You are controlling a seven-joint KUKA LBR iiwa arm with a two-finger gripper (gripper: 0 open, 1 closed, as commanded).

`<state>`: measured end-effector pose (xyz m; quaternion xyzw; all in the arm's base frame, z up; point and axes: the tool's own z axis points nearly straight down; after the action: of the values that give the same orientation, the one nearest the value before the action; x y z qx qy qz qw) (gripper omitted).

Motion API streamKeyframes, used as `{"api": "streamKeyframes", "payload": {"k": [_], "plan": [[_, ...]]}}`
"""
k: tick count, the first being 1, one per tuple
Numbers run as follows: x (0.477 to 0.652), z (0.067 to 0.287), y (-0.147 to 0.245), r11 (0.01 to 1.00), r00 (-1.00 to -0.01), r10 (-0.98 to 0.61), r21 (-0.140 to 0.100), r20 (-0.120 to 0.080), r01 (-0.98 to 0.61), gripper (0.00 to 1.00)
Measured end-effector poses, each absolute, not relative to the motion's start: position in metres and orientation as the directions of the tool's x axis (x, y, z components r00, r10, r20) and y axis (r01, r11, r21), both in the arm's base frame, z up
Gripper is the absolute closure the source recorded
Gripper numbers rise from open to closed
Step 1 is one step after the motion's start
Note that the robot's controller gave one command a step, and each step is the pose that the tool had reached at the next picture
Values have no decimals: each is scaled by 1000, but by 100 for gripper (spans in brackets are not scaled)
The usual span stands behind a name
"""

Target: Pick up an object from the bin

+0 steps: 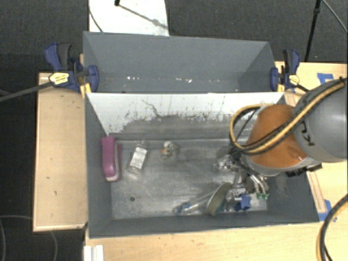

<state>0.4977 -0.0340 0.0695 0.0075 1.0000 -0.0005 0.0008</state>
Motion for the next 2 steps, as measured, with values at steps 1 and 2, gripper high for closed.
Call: {"api": "streamKeyframes", "payload": {"k": [1, 2], "plan": [[500, 74, -34, 1000, -1000, 9, -1, -10, 9, 100], [498, 72, -33, 1000, -1000, 6, 0, -4, 6, 0]]}}
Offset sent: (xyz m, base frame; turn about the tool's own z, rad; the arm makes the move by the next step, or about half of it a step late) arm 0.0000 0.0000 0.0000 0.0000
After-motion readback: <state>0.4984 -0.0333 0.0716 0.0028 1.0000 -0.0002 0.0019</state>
